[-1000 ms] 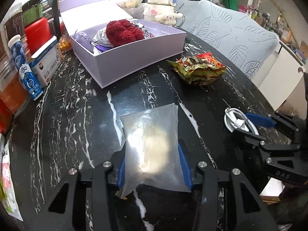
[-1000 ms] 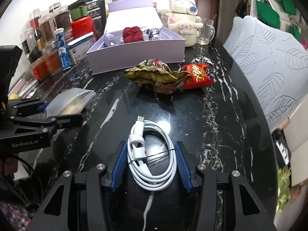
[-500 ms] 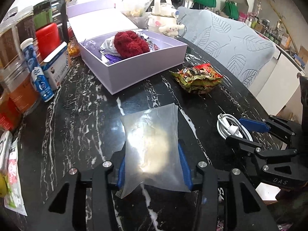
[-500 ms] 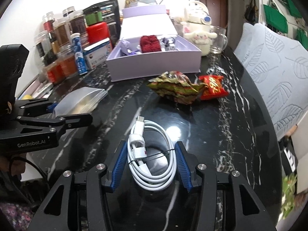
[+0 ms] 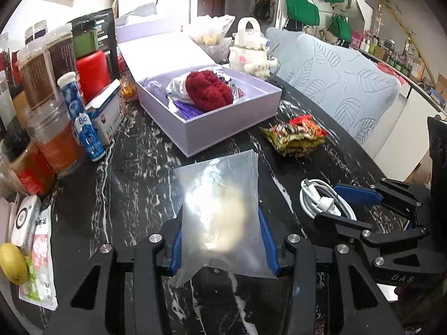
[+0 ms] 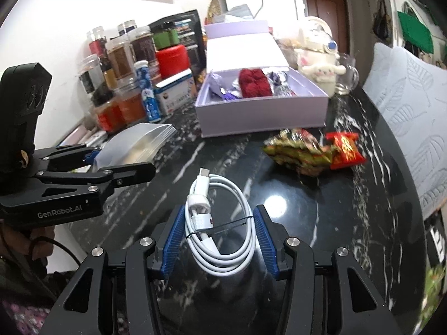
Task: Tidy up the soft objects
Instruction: 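Carry the cable and zip bag in both grippers over the lavender box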
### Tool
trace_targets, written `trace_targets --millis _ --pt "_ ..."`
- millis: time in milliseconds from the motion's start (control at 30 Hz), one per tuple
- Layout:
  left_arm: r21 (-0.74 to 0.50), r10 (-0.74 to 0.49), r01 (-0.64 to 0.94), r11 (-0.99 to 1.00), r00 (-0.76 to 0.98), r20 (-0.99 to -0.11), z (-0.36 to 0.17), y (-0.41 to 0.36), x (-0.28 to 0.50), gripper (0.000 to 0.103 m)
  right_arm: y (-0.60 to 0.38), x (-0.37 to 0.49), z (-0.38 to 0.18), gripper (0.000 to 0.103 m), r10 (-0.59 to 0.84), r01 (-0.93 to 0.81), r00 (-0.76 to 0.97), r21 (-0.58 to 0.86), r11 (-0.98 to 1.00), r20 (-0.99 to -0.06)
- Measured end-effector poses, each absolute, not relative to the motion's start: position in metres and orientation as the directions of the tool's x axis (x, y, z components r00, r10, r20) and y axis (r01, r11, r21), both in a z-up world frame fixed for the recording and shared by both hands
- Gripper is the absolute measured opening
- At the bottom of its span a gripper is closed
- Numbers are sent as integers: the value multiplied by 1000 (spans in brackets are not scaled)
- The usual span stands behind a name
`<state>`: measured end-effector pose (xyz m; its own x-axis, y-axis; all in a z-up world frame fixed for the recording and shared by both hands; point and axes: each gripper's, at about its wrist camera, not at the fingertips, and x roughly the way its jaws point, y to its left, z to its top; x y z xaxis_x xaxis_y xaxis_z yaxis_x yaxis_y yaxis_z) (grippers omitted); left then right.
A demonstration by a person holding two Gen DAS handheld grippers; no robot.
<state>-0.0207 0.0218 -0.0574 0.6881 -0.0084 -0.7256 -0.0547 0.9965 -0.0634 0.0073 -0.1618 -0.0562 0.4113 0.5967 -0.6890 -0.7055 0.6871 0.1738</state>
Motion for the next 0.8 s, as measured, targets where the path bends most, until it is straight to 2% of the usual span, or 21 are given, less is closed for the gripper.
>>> trace_targets --millis 567,800 --pt "-53 2 -43 998 795 -606 1 35 12 45 -144 44 11 49 648 -742 489 112 661 -585" --pt "-35 -1 -20 999 850 -527 34 39 38 45 -138 70 43 49 641 -747 550 28 664 -535"
